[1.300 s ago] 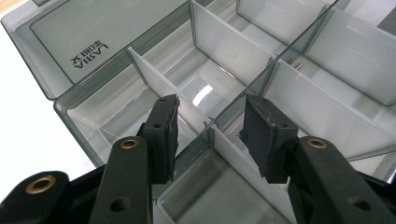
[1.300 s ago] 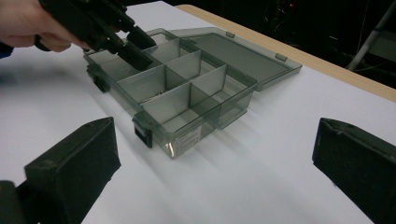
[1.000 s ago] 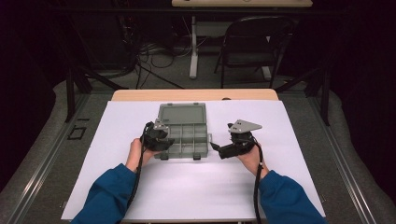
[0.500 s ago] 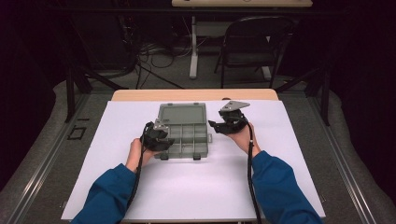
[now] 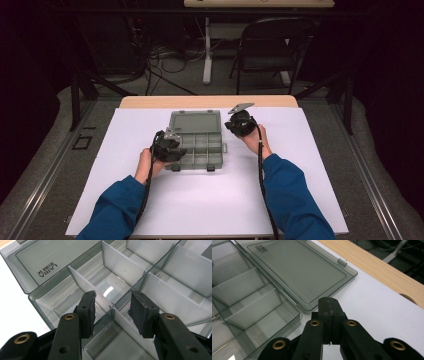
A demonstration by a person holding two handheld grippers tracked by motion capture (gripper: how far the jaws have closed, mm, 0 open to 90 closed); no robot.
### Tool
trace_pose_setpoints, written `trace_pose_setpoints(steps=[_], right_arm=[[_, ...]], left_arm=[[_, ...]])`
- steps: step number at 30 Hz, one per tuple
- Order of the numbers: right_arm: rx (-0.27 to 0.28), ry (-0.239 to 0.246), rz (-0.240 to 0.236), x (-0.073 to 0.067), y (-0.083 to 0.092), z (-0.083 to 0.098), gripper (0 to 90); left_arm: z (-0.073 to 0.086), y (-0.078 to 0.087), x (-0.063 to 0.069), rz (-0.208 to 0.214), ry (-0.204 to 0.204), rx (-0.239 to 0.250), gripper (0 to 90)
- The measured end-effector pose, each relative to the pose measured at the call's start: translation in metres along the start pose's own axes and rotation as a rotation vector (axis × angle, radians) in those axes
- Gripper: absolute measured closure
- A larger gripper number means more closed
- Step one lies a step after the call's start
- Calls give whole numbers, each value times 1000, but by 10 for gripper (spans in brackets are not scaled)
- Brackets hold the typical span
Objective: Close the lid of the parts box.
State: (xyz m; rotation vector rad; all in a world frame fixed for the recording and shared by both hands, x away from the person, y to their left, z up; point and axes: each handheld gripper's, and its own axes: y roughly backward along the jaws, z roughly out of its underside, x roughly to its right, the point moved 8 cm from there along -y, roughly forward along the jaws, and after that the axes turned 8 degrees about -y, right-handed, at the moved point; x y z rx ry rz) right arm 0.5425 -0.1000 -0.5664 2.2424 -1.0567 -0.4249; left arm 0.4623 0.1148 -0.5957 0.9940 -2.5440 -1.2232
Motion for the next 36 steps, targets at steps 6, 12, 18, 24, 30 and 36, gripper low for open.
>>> trace_pose_setpoints(steps=[6,12,18,24,30,36], right_arm=[[-51,19,20,-1,-15,2,900],[-102,28,44,2,-28,11,900],[-124,23,46,2,-35,16,900],[-158,61,71,1,-41,12,900],[-180,60,87,0,-44,14,900],[-198,85,98,1,-48,15,900]], left_arm=[[0,0,0,-2,-1,3,558],[0,0,0,-1,0,3,558],[0,-1,0,-2,-3,6,557],[0,-1,1,-2,-4,9,558],[0,-1,0,-3,-8,9,558],[0,-1,1,-2,-15,6,560]])
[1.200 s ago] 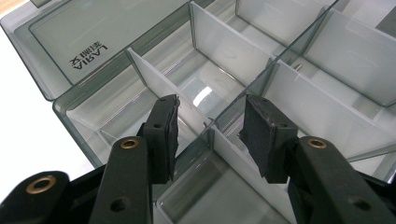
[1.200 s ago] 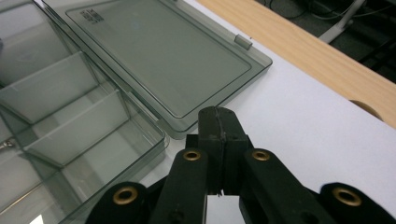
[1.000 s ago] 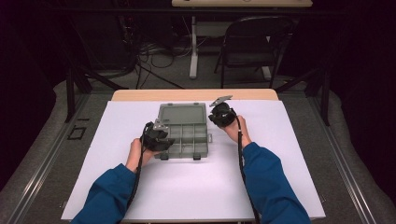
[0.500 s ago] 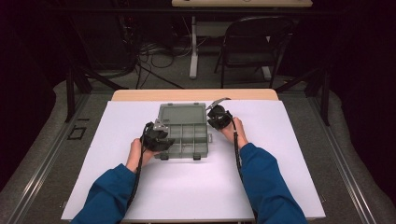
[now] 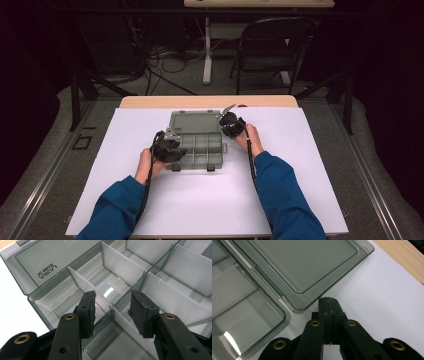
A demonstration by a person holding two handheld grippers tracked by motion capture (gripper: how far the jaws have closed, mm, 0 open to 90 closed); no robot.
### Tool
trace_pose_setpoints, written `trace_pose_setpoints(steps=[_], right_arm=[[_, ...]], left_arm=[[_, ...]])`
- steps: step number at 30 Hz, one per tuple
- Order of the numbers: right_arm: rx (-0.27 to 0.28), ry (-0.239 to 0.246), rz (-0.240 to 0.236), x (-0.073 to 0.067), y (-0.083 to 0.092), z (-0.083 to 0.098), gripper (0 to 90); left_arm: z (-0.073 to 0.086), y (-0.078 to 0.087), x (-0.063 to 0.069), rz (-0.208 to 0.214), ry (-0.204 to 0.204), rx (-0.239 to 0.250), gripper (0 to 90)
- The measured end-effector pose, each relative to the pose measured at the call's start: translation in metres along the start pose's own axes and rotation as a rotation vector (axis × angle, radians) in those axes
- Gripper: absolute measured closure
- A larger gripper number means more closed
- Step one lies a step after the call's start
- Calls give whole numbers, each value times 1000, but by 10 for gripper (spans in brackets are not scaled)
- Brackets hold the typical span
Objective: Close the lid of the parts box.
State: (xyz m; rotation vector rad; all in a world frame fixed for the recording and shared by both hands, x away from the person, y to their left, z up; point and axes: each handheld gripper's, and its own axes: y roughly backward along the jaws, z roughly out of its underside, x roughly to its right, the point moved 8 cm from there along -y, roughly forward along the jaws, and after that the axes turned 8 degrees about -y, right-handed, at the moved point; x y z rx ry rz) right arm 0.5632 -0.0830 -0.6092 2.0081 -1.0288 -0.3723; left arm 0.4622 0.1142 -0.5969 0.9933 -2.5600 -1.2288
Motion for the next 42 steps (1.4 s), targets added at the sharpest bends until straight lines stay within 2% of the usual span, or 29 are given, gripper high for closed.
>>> trace_pose_setpoints(steps=[5,9,13,15,16,20,22,27,36,42], right_arm=[[-10,-12,2,0,-1,1,900],[4,-40,-12,0,-2,1,900],[37,-36,-27,3,-4,-1,900],[43,-72,-36,2,-4,-1,900],[52,-56,-35,4,-4,-1,900],[75,-89,-37,3,-3,-3,900],[97,-71,-28,6,-1,-5,900],[137,-97,-25,6,4,-10,900],[219,-83,-13,9,16,-20,900],[233,-88,-12,7,20,-21,900]], left_arm=[[0,0,0,2,-7,2,564],[0,-1,-1,4,-13,0,565],[0,-1,-1,5,-14,1,565],[0,-1,-1,6,-15,2,565],[0,-1,-1,5,-14,2,565],[0,-1,-1,6,-13,3,564],[0,-1,-1,6,-13,3,564],[0,-1,-1,6,-12,3,564],[0,-1,0,4,-8,3,562],[0,-1,-1,2,-7,2,561]])
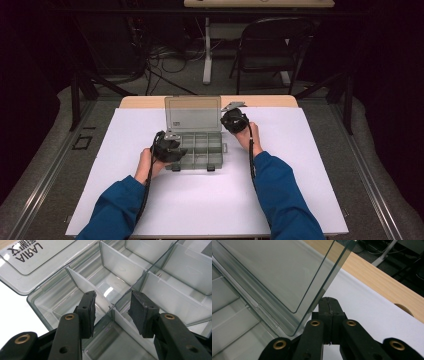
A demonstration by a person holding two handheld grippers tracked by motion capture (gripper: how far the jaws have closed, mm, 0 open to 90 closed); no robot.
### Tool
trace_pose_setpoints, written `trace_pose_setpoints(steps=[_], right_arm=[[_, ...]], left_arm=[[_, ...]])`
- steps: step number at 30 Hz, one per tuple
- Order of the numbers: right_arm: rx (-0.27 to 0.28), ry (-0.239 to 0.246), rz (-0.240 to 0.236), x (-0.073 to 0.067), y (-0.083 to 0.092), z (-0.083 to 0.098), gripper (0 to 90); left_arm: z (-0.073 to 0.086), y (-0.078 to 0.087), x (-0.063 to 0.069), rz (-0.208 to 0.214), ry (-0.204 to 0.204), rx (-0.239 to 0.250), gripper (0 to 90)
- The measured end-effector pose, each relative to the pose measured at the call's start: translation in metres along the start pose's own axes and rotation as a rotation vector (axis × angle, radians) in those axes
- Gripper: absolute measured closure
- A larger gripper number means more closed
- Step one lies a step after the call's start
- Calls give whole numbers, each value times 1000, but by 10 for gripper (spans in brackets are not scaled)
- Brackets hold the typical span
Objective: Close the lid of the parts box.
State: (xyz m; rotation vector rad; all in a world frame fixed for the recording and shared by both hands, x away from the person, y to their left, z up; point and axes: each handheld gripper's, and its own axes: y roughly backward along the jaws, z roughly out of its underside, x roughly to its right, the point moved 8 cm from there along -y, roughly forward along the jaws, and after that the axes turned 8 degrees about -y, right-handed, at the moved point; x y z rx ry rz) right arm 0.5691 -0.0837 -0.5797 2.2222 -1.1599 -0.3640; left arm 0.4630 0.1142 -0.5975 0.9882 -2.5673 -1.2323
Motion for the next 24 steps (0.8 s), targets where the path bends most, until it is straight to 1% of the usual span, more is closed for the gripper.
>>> trace_pose_setpoints(steps=[2,3,4,7,9,12,15,17,18,24], right_arm=[[10,15,-2,1,0,-1,900],[8,7,0,1,1,-1,900],[22,7,-5,1,1,-3,900],[25,7,-2,1,4,-4,900],[44,7,-4,1,6,-6,900],[54,3,-5,1,9,-8,900],[65,13,-9,1,12,-10,900],[75,6,-12,0,13,-11,900],[80,12,-12,1,14,-12,900],[121,9,-35,0,21,-17,900]], left_arm=[[0,0,0,1,1,0,561],[0,0,0,1,1,0,561],[0,0,0,1,1,1,561],[0,0,0,1,1,1,561],[0,0,0,1,1,1,561],[0,0,0,2,1,0,561],[0,0,0,1,0,0,560],[0,0,0,1,2,0,560],[0,0,0,0,0,0,560],[0,0,0,-1,3,-7,556]])
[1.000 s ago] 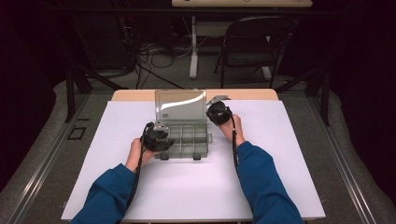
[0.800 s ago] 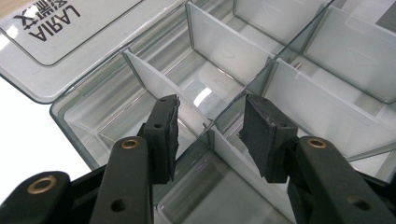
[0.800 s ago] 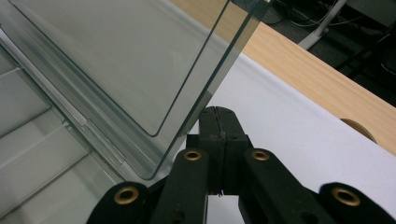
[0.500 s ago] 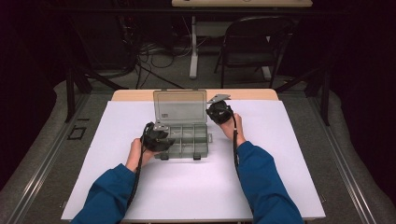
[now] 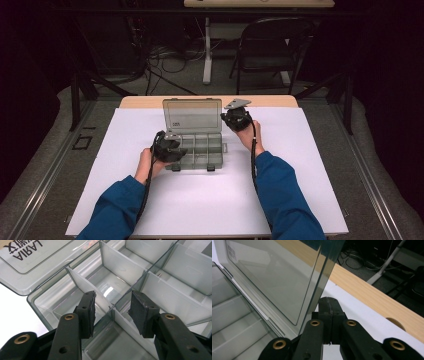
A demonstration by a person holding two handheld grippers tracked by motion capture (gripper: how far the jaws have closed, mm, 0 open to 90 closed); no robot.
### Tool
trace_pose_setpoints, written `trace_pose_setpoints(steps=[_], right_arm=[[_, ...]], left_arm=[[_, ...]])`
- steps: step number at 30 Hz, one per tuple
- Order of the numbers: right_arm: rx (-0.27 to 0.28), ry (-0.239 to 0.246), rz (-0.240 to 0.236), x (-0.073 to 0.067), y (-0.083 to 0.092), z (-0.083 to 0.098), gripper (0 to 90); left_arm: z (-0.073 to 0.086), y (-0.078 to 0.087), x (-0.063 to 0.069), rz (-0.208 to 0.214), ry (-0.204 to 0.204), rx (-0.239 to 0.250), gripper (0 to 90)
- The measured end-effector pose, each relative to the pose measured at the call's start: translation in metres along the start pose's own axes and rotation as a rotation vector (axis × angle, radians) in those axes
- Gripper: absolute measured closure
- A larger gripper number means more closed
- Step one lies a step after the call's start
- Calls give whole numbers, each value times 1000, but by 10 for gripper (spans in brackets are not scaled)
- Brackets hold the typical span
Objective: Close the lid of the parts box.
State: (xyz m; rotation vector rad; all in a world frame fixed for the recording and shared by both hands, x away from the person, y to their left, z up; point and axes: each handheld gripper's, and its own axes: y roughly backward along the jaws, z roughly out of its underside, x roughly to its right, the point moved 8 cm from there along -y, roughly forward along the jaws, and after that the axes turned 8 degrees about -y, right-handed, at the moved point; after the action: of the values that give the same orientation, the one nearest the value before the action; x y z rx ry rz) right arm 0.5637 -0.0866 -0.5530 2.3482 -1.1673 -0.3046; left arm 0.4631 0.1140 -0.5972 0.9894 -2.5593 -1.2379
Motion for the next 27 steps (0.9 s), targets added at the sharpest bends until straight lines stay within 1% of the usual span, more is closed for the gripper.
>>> trace_pose_setpoints(steps=[5,7,12,18,20,21,22,24,27], right_arm=[[13,11,-4,0,2,-2,900],[12,13,-7,0,2,-2,900],[19,-3,-20,2,2,0,900],[28,7,-20,2,3,-1,900],[32,6,-26,3,3,-1,900],[34,5,-26,3,3,-1,900],[35,3,-31,3,3,-1,900],[36,8,-32,3,3,-1,900],[42,10,-35,3,3,-1,900]], left_arm=[[0,0,0,0,1,-3,549],[-1,0,0,6,3,-11,539],[-1,-3,0,15,7,-22,515],[-1,-3,0,14,8,-27,507],[-1,-4,0,21,13,-24,496],[-1,-4,0,18,14,-28,471],[-1,-5,0,16,11,-29,427],[-3,-4,0,18,10,-18,400],[-8,2,-3,7,28,14,301]])
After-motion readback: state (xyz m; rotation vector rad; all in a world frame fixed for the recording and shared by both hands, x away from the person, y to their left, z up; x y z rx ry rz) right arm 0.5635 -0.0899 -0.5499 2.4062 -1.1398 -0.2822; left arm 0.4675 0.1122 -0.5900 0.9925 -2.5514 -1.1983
